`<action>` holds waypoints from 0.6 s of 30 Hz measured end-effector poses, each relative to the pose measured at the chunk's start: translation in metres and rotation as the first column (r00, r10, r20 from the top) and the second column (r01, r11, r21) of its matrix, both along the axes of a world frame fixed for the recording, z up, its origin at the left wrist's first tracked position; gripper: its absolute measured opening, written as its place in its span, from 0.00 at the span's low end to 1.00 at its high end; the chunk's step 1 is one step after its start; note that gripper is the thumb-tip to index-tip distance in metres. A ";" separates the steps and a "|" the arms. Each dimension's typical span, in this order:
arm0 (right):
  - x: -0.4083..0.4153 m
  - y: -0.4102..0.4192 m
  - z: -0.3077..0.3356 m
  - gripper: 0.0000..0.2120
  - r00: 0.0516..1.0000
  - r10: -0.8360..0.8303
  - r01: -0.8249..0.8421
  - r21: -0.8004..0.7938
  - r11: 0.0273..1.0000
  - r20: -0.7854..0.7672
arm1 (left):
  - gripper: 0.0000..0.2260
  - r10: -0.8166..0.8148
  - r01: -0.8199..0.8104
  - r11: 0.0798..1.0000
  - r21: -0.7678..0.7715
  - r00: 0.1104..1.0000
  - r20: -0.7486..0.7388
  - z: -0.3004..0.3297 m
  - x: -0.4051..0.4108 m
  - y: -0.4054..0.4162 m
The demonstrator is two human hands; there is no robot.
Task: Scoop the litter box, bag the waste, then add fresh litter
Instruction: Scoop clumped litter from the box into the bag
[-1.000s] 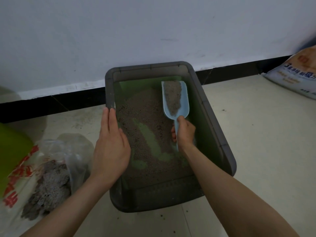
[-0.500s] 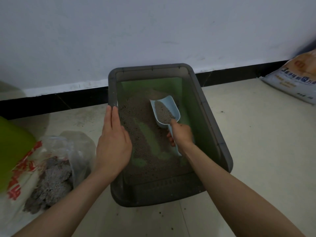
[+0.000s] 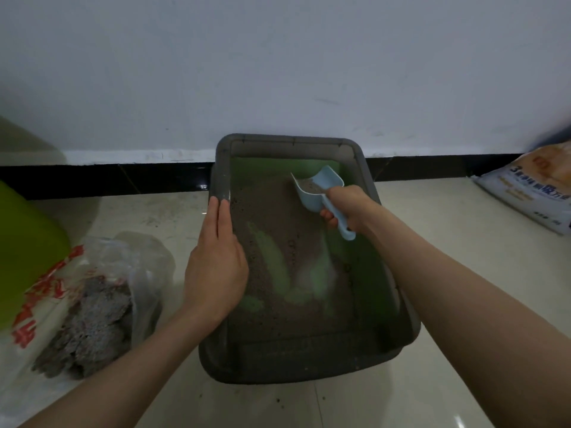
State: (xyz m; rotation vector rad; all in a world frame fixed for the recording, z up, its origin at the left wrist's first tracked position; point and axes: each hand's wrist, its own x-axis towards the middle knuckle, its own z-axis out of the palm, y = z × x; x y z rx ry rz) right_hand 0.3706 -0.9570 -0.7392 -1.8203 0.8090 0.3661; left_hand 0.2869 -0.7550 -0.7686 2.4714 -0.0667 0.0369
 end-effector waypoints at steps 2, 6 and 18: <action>0.005 0.001 -0.002 0.16 1.000 0.006 -0.006 -0.012 1.000 -0.014 | 0.26 -0.002 0.002 1.000 0.006 1.000 0.003 -0.001 0.000 0.001; 0.012 0.005 -0.003 0.15 1.000 0.011 -0.011 0.000 1.000 -0.027 | 0.26 -0.011 0.011 1.000 0.016 1.000 0.014 -0.001 0.000 0.001; 0.023 0.014 -0.002 0.15 0.998 0.006 -0.008 -0.024 1.000 -0.065 | 0.26 -0.027 0.027 1.000 0.013 0.999 0.025 -0.005 0.001 0.002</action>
